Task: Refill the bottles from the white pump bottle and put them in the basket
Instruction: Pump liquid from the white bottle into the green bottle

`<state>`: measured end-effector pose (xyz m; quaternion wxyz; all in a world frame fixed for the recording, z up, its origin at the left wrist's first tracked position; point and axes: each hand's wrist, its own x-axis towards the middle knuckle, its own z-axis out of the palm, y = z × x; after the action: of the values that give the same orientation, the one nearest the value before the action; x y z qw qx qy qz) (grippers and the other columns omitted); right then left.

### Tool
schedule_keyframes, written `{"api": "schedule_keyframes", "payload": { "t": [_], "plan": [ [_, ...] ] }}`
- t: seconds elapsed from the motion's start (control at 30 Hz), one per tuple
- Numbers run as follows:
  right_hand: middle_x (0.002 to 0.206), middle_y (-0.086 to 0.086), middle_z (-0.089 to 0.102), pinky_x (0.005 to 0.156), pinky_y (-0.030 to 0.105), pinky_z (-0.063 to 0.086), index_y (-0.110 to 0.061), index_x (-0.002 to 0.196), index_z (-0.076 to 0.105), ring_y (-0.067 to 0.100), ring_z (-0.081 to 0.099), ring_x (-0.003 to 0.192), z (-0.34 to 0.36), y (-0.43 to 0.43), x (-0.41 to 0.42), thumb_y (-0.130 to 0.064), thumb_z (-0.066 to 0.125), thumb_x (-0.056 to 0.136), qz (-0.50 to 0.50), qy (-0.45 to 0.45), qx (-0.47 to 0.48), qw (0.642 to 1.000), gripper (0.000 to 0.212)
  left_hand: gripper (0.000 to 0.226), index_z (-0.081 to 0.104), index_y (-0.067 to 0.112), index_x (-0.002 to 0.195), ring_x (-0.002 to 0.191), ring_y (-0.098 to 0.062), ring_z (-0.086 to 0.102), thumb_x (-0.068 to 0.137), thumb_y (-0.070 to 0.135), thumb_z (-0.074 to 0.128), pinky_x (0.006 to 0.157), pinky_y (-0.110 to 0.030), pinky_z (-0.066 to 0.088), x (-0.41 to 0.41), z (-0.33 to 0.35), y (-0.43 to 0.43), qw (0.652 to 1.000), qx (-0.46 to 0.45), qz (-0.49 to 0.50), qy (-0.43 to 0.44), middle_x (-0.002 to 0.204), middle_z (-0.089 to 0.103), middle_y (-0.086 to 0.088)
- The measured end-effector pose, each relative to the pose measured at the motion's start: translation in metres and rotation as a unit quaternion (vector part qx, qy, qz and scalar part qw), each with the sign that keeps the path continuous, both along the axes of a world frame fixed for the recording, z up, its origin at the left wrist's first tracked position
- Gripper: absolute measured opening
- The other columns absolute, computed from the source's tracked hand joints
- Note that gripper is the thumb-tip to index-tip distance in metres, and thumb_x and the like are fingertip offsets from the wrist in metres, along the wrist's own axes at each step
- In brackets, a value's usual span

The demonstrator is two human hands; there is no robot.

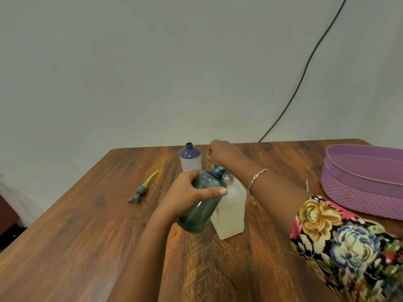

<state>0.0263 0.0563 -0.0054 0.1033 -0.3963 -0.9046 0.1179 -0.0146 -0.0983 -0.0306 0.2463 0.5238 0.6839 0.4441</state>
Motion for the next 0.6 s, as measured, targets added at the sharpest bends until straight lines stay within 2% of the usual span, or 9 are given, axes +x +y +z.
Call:
{"api": "schedule_keyframes", "payload": {
  "t": [0.17, 0.3, 0.4, 0.5, 0.6],
  "plan": [
    [0.097, 0.007, 0.068, 0.067, 0.030, 0.045, -0.010, 0.103, 0.061, 0.023, 0.063, 0.088, 0.002, 0.003, -0.004, -0.007, 0.049, 0.090, 0.007, 0.040, -0.025, 0.999, 0.018, 0.051, 0.058, 0.023, 0.093, 0.075, -0.009, 0.062, 0.059, 0.057, 0.075, 0.061, -0.016, 0.045, 0.000, 0.001, 0.000, 1.000, 0.001, 0.005, -0.011, 0.085, 0.065, 0.006],
    [0.103, 0.009, 0.067, 0.079, 0.034, 0.049, -0.008, 0.107, 0.061, 0.025, 0.063, 0.095, 0.011, 0.004, -0.003, -0.006, 0.054, 0.088, 0.013, 0.052, -0.073, 0.996, 0.020, 0.056, 0.058, 0.023, 0.098, 0.076, -0.007, 0.062, 0.054, 0.056, 0.068, 0.061, -0.014, 0.044, 0.002, 0.006, -0.003, 1.000, 0.013, 0.011, 0.001, 0.087, 0.065, 0.009],
    [0.107, 0.009, 0.065, 0.079, 0.033, 0.048, -0.007, 0.108, 0.061, 0.025, 0.061, 0.098, 0.015, 0.002, -0.003, -0.005, 0.055, 0.086, 0.014, 0.036, -0.072, 0.997, 0.023, 0.057, 0.060, 0.021, 0.100, 0.076, -0.008, 0.063, 0.055, 0.054, 0.069, 0.059, -0.013, 0.045, -0.001, 0.009, -0.002, 1.000, 0.020, 0.010, -0.005, 0.087, 0.066, 0.008],
    [0.106, 0.007, 0.064, 0.070, 0.031, 0.044, -0.011, 0.109, 0.060, 0.024, 0.059, 0.092, 0.008, 0.000, -0.001, -0.008, 0.050, 0.090, 0.013, -0.001, -0.018, 1.000, 0.022, 0.060, 0.062, 0.018, 0.095, 0.073, -0.011, 0.065, 0.054, 0.059, 0.079, 0.061, -0.019, 0.049, -0.002, 0.002, 0.000, 1.000, 0.019, 0.004, 0.001, 0.084, 0.068, 0.002],
    [0.106, 0.007, 0.064, 0.071, 0.030, 0.045, -0.010, 0.110, 0.061, 0.022, 0.059, 0.090, 0.004, 0.000, -0.004, -0.009, 0.052, 0.090, 0.019, -0.021, -0.038, 0.999, 0.022, 0.062, 0.061, 0.014, 0.098, 0.081, -0.019, 0.065, 0.057, 0.058, 0.078, 0.072, -0.029, 0.052, -0.001, 0.000, 0.000, 1.000, 0.010, 0.004, 0.003, 0.090, 0.068, -0.004]
  ]
}}
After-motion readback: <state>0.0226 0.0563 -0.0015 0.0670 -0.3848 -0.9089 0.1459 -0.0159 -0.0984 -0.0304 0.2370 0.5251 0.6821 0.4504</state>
